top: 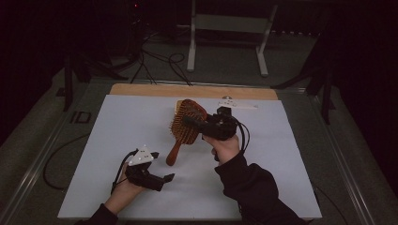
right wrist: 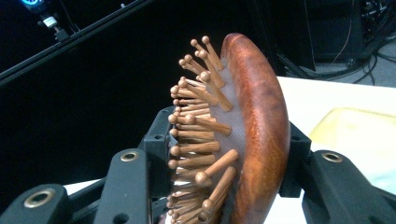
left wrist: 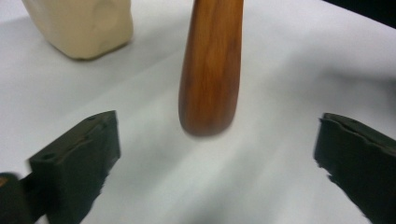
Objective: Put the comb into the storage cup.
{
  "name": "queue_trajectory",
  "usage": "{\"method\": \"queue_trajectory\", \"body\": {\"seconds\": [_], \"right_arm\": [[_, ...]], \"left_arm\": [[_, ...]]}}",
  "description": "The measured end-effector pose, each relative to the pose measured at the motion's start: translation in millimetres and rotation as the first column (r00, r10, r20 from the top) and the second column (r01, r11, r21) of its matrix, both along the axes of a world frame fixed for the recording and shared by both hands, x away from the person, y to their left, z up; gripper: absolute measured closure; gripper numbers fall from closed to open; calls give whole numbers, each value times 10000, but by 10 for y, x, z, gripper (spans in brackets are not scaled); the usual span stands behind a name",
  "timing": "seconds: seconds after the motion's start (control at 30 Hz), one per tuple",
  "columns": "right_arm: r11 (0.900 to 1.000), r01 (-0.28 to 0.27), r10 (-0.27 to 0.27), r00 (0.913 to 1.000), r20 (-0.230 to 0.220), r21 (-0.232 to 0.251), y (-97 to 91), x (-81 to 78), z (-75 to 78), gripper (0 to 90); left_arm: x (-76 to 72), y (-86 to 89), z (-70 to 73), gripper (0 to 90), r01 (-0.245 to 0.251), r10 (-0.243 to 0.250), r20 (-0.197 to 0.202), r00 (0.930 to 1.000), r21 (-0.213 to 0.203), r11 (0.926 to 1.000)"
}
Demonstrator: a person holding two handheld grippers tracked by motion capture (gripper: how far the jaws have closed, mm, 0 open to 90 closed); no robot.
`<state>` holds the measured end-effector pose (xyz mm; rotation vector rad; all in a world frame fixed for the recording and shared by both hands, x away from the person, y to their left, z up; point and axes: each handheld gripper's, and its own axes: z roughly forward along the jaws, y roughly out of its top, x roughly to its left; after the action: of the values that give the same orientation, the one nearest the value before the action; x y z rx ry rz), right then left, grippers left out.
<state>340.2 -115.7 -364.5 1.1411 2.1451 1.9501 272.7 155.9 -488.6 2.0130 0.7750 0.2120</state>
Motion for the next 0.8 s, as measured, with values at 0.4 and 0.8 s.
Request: {"method": "queue_trajectory", "body": {"seconds": [0.4, 0.8], "right_arm": [[9996, 153, -139, 9979, 635, -221, -16, 109, 230, 520], [9974, 640, -589, 9893, 1332, -339, -5, 310, 545, 519]], "left_arm": [[-97, 210, -52, 0, 339, -340, -146, 9993, -76, 9994], [-201, 366, -124, 0, 186, -190, 217, 9996, 184, 9997]]}}
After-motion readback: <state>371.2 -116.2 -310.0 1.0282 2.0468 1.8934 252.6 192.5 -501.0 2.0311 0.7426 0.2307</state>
